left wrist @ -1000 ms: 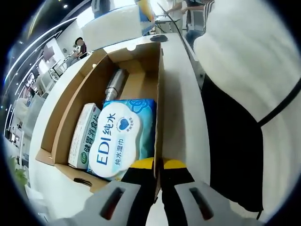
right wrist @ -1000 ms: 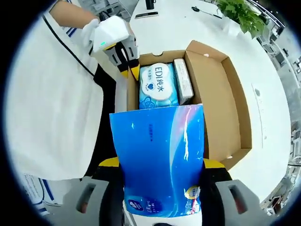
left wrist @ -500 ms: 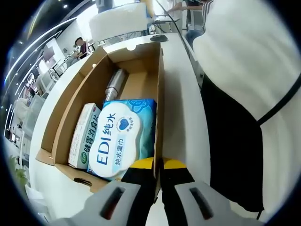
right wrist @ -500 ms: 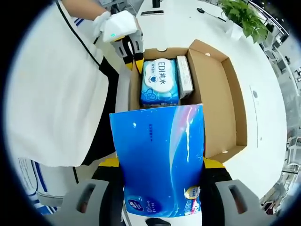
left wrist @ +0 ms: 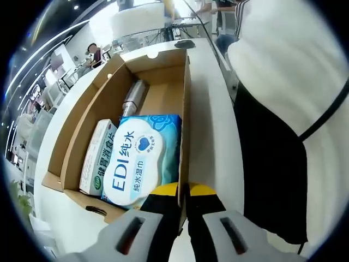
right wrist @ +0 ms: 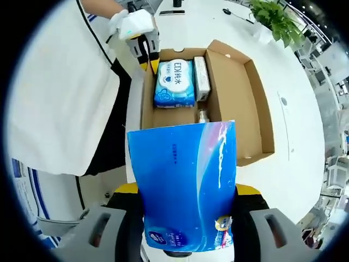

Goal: Operate the shoe box by opening the lid, removing the specified soft item, and placing it in the target area until the item is outside and the box remains undamaged.

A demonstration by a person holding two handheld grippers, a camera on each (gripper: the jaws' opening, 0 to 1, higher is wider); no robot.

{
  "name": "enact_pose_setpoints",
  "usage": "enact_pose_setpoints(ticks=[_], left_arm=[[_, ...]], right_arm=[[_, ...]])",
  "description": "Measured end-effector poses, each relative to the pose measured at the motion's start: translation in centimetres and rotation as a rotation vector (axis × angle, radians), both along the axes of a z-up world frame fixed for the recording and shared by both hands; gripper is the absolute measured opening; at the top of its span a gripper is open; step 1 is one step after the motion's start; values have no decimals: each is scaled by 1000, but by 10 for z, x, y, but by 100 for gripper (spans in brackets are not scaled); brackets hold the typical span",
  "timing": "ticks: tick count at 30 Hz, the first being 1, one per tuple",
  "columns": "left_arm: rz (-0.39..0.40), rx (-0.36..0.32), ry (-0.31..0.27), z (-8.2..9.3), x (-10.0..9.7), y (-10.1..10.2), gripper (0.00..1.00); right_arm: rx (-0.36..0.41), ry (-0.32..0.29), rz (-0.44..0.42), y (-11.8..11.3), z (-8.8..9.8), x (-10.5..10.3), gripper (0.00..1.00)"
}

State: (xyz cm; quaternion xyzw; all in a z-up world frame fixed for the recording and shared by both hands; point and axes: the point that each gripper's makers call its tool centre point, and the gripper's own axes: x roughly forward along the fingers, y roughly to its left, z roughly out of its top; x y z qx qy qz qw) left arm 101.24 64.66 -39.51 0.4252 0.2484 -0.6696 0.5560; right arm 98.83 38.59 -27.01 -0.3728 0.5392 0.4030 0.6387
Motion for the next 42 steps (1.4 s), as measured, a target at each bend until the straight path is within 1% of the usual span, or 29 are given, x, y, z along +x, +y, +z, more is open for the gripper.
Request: enact_pose_setpoints(ticks=[4, 5, 6, 8, 12, 15, 16, 18, 23, 25, 28, 31, 33, 35, 39, 40, 42], left_arm=[[-1, 0, -1, 0, 0, 0, 3], [-1, 0, -1, 1, 0, 0, 3], [0, 0, -1, 1, -1, 0, 3], [-1, 0, -1, 1, -1, -1, 3], [-1, 1, 0, 2, -1, -1, 3], [1, 2, 0, 2, -1, -1, 3], [3, 2, 1, 2, -1, -1, 3], [6, 3, 2, 2, -1, -1, 3], [4, 4, 4, 1, -1, -1, 3], [5, 4, 3, 1, -1, -1, 3], [6, 3, 3, 2, -1, -1, 3], [6, 3, 2, 2, -1, -1, 3], [5, 5, 4, 2, -1, -1, 3], [4, 5, 6, 1, -1, 0, 3], [3, 3, 5, 2, -1, -1, 3], [2, 4, 6, 2, -1, -1, 3], [-1, 5, 6, 2, -1, -1, 3]], right_arm=[[-1, 15, 12, -1, -4, -7, 63], [-18, 52, -2, -10, -7, -18, 63], [-22, 56, -6, -14, -7, -19, 63], [-31, 54, 1, -19, -5, -20, 63], [-58, 44, -3, -39, -1, -20, 63], [-58, 27, -13, -44, 3, -19, 63], [-55, 2, 0, -45, 5, -17, 63], [-55, -2, -6, -49, 3, -17, 63], [-46, 13, -29, -49, 2, -21, 63], [-39, 18, -20, -48, -1, -24, 63], [-31, 38, -43, -48, -5, -29, 63], [-28, 53, -29, -50, -14, -35, 63], [-47, 84, -19, -50, -19, -41, 63], [-40, 111, -8, -48, -23, -47, 63], [-33, 149, -15, -45, -28, -55, 63], [-38, 146, -17, -47, -34, -58, 63], [-37, 156, -24, -46, -35, -62, 63]])
